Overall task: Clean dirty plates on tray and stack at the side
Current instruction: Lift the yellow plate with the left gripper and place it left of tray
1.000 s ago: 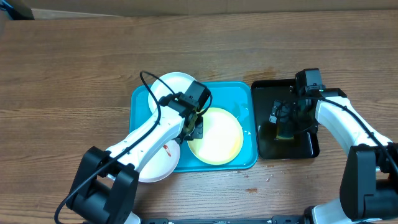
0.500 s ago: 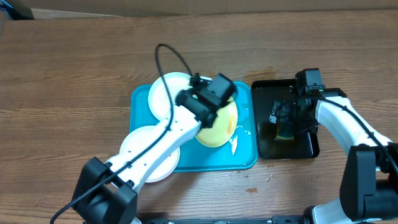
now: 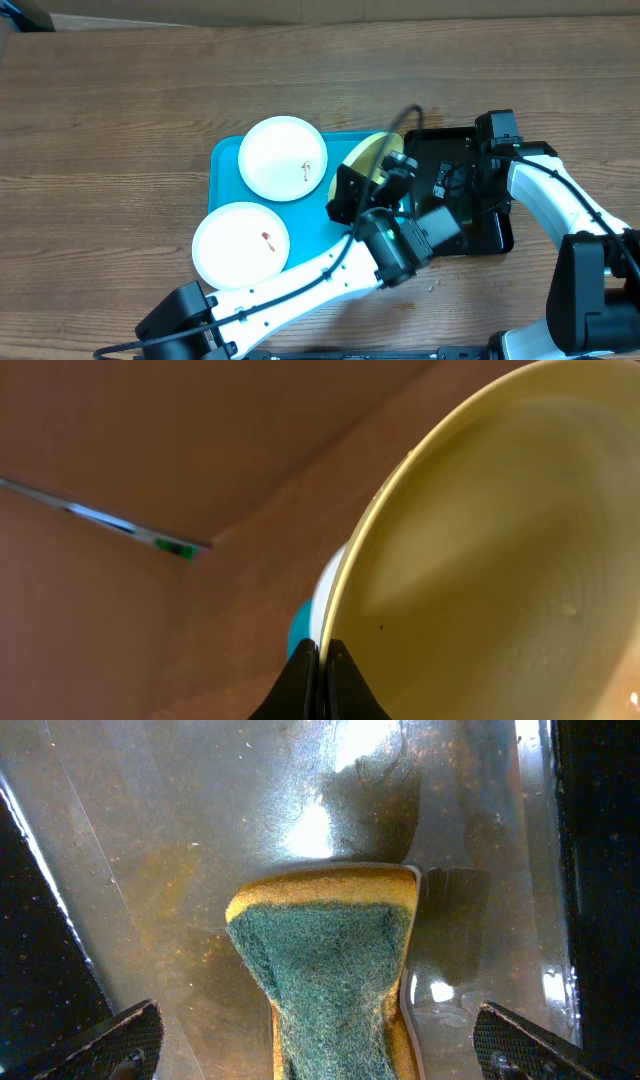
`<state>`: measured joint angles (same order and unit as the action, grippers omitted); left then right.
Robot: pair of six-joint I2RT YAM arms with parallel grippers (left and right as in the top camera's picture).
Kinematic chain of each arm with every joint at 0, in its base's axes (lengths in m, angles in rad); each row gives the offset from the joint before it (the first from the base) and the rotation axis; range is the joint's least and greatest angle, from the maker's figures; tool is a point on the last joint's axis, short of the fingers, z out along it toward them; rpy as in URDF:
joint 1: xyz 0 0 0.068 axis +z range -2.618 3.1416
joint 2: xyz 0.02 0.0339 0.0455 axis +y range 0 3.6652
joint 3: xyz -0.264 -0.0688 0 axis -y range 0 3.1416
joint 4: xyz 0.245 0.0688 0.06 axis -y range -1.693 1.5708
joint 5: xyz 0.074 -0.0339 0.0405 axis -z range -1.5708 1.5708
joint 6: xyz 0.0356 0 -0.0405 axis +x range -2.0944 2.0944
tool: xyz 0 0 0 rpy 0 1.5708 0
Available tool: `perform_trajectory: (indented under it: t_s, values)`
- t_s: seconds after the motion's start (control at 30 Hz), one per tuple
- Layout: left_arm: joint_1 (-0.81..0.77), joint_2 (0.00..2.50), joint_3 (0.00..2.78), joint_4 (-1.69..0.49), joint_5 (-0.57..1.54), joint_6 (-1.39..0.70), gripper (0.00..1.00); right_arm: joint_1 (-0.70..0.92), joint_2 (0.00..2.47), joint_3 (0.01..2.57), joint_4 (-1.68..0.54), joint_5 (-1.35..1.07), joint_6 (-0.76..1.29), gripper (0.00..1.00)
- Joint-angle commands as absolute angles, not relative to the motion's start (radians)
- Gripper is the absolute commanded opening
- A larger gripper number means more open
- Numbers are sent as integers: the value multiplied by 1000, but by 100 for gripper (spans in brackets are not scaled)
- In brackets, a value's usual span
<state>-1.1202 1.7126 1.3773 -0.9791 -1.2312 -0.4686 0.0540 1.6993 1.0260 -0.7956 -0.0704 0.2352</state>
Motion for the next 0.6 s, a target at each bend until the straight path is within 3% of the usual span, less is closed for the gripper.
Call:
perform_trajectory:
  t_s: [0.0, 0.2, 0.33, 0.57]
  values:
    - [-1126, 1684, 1406, -974, -1372, -472, 4, 57, 1696, 1029, -790, -61, 236, 100]
    - [-1115, 1684, 1406, -929, -1310, -503, 4, 57, 1696, 1029, -789, -61, 236, 100]
    - [-1053, 1684, 1406, -890, -1015, -504, 4, 57, 1696, 1029, -790, -61, 236, 100]
    - [-792, 1670, 1414, -850, -577, -441, 4, 57, 1696, 1029, -790, -61, 236, 100]
